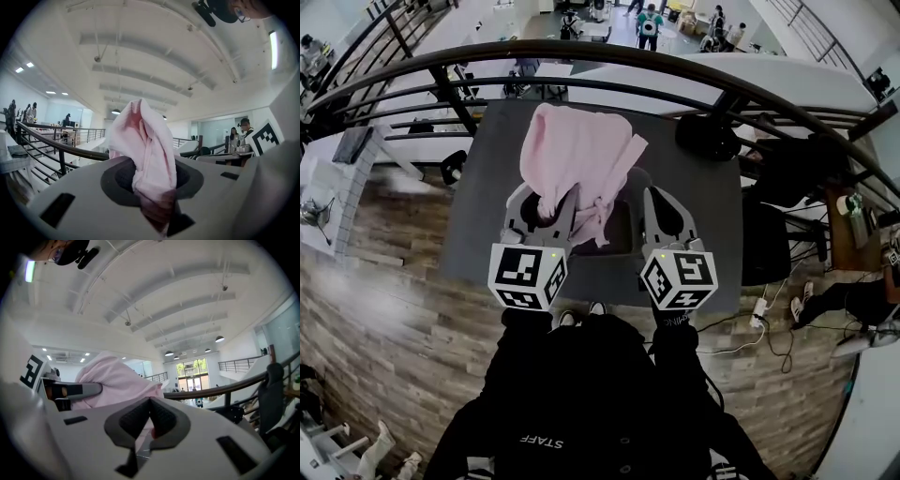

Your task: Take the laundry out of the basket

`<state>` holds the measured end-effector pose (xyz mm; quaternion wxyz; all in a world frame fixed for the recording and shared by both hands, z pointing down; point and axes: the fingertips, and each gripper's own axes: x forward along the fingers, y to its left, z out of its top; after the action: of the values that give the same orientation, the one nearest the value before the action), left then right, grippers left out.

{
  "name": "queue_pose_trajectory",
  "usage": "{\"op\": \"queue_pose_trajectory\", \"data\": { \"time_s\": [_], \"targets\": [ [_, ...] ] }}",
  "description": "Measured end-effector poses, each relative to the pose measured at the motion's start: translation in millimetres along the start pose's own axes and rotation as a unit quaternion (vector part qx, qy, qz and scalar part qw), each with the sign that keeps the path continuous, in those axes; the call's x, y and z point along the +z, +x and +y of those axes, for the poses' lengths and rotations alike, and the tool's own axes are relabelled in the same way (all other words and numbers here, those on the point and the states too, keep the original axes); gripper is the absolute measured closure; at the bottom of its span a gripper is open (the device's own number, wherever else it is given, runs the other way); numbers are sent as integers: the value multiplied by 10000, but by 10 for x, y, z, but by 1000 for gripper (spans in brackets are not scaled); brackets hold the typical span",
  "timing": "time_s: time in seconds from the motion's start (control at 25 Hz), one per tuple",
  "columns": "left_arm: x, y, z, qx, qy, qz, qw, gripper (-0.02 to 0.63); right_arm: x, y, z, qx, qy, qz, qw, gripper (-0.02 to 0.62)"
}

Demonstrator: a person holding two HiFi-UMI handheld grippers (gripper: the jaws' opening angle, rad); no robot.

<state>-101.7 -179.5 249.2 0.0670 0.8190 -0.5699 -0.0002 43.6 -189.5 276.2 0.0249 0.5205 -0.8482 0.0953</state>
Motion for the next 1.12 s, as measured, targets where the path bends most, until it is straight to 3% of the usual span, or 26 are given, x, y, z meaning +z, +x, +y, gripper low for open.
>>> {"op": "queue_pose_trajectory", "data": {
  "time_s": [0.52,1.12],
  "targets": [
    [176,-8,64,307,186,-617,9975,480,254,84,197,-72,-578,-496,9971,581],
    [274,40,78,348,325,-752,9960,482,339,122,302,-1,-688,-654,9955,581]
  ]
}}
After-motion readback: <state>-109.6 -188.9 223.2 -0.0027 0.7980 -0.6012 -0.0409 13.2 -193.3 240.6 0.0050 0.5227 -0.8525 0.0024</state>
